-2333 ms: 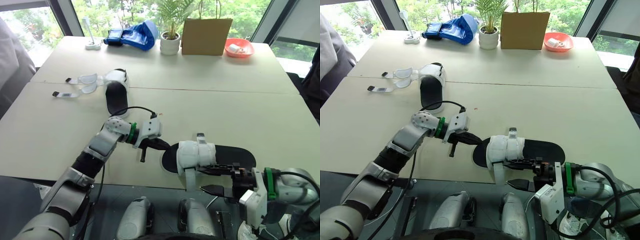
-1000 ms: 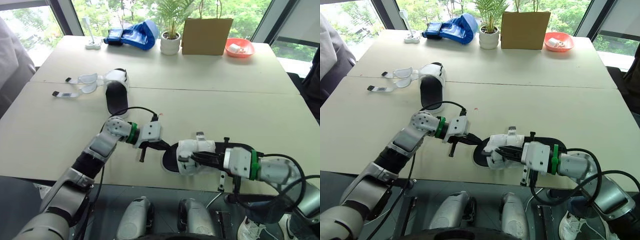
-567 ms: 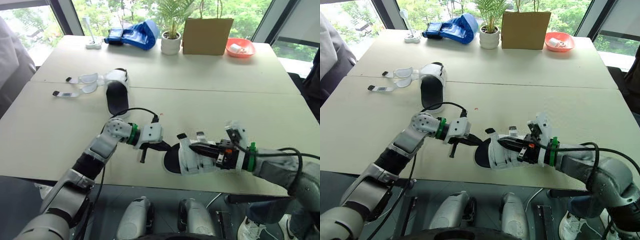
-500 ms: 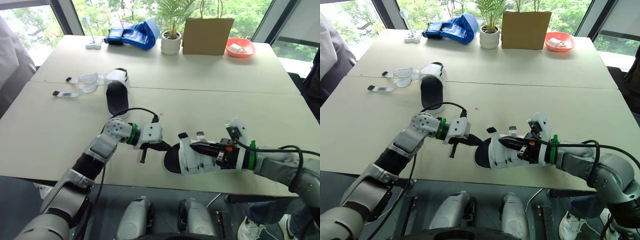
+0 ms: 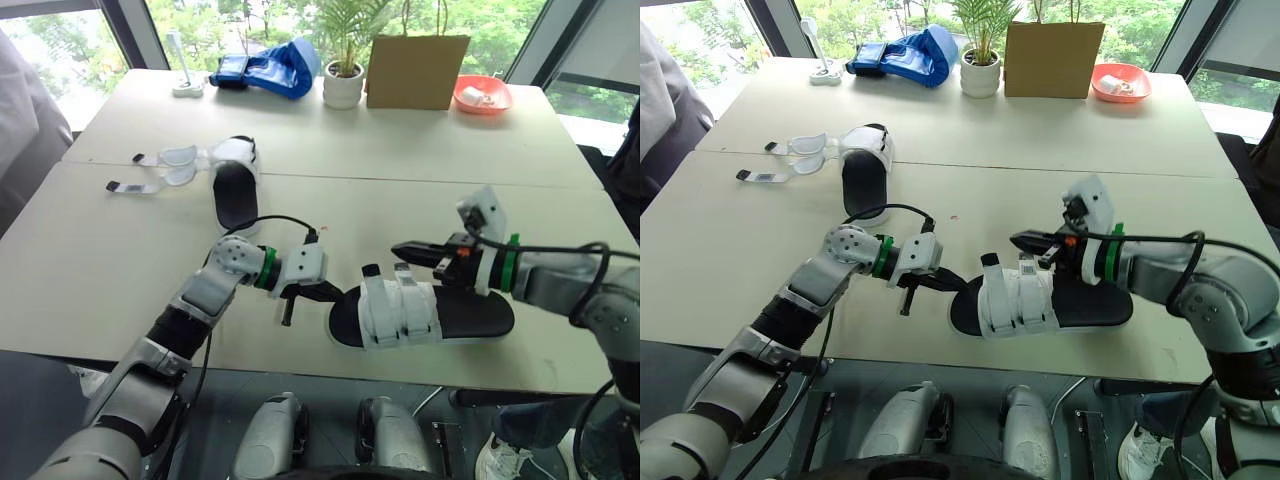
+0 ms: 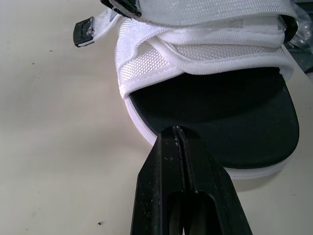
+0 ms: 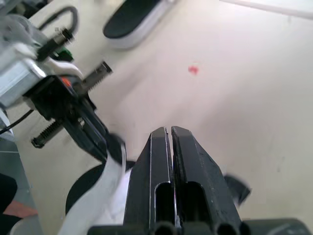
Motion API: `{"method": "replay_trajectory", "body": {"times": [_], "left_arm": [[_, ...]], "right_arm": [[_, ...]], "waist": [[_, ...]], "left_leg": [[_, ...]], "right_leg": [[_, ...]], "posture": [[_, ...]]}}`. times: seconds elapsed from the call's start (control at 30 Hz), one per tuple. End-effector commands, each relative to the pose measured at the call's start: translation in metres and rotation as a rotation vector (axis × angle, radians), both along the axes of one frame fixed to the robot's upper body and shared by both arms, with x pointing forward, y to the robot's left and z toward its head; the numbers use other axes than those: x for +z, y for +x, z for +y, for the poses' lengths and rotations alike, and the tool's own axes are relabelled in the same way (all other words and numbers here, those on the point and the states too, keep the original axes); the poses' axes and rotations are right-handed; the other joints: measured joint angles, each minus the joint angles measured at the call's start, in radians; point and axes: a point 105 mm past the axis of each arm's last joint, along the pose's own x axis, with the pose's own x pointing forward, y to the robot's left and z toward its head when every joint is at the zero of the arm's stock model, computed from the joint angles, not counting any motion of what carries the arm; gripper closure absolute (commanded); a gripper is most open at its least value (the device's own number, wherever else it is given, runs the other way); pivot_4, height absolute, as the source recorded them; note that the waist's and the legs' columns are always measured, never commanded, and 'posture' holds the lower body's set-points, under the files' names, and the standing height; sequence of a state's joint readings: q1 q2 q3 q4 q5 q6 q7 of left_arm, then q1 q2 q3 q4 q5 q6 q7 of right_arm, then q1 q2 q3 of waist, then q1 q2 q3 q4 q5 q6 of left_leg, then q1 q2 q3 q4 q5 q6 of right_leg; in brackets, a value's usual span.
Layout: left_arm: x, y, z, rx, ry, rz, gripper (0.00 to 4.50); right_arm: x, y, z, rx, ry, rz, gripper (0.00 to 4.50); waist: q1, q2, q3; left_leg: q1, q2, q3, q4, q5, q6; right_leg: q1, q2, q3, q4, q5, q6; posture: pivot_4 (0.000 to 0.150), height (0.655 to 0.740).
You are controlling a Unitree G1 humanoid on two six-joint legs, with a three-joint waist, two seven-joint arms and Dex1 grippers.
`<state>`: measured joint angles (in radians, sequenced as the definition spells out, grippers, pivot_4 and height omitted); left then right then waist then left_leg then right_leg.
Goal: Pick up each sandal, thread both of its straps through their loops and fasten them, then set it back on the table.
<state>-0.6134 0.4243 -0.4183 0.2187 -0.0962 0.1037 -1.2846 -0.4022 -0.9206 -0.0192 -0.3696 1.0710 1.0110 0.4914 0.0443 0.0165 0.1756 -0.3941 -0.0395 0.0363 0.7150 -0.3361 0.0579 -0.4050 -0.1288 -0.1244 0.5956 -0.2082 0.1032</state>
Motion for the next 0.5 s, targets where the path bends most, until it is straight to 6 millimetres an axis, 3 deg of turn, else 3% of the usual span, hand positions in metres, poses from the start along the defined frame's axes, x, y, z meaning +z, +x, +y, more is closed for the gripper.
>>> {"method": "replay_trajectory", "body": {"times": [0.03,0.13,0.17,0.23,0.33,0.5], "left_arm": [[-0.017,0.001,0.005,0.033,0.063,0.046,4.5],[-0.017,0.002,0.005,0.035,0.062,0.043,4.5],[-0.017,0.001,0.006,0.036,0.061,0.044,4.5],[-0.018,0.0,0.007,0.038,0.061,0.046,4.5],[-0.019,-0.001,0.008,0.04,0.064,0.048,4.5],[-0.019,-0.001,0.008,0.041,0.063,0.046,4.5]], "right_arm": [[-0.011,-0.011,0.007,0.104,-0.01,0.102,4.41],[-0.004,0.001,0.004,0.064,-0.001,0.042,4.41],[0.005,0.003,0.003,0.061,0.037,0.045,4.18],[0.017,0.005,0.005,0.072,0.069,0.035,3.56],[0.015,0.0,0.012,0.123,0.067,0.067,2.1],[0.006,-0.002,0.018,0.142,0.045,0.112,2.1]], "waist": [[-0.002,0.0,0.0],[-0.004,0.0,0.0],[-0.004,0.0,0.0],[-0.004,0.0,0.0],[-0.003,0.0,0.0],[-0.004,0.0,0.0]], "left_leg": [[0.0,0.0,0.0,0.0,0.0,0.0],[-0.003,-0.001,0.0,0.002,-0.001,0.001],[-0.004,-0.001,0.0,0.002,-0.001,0.001],[-0.004,-0.001,0.0,0.002,0.0,0.001],[-0.004,-0.001,0.0,0.002,0.0,0.001],[-0.004,-0.001,0.0,0.002,0.0,0.001]], "right_leg": [[0.001,0.0,0.0,0.0,0.0,0.0],[0.0,-0.001,0.0,-0.001,0.0,0.0],[0.0,-0.002,0.0,-0.001,0.0,0.0],[-0.001,-0.002,0.0,0.0,0.0,0.0],[-0.001,-0.002,0.0,0.0,0.0,0.0],[-0.001,-0.002,0.0,-0.001,0.0,0.0]], "posture": [[0.15,0.7214],[0.15,0.7214],[0.15,0.7214],[0.15,0.7214],[0.15,0.7214],[0.15,0.7214]]}}
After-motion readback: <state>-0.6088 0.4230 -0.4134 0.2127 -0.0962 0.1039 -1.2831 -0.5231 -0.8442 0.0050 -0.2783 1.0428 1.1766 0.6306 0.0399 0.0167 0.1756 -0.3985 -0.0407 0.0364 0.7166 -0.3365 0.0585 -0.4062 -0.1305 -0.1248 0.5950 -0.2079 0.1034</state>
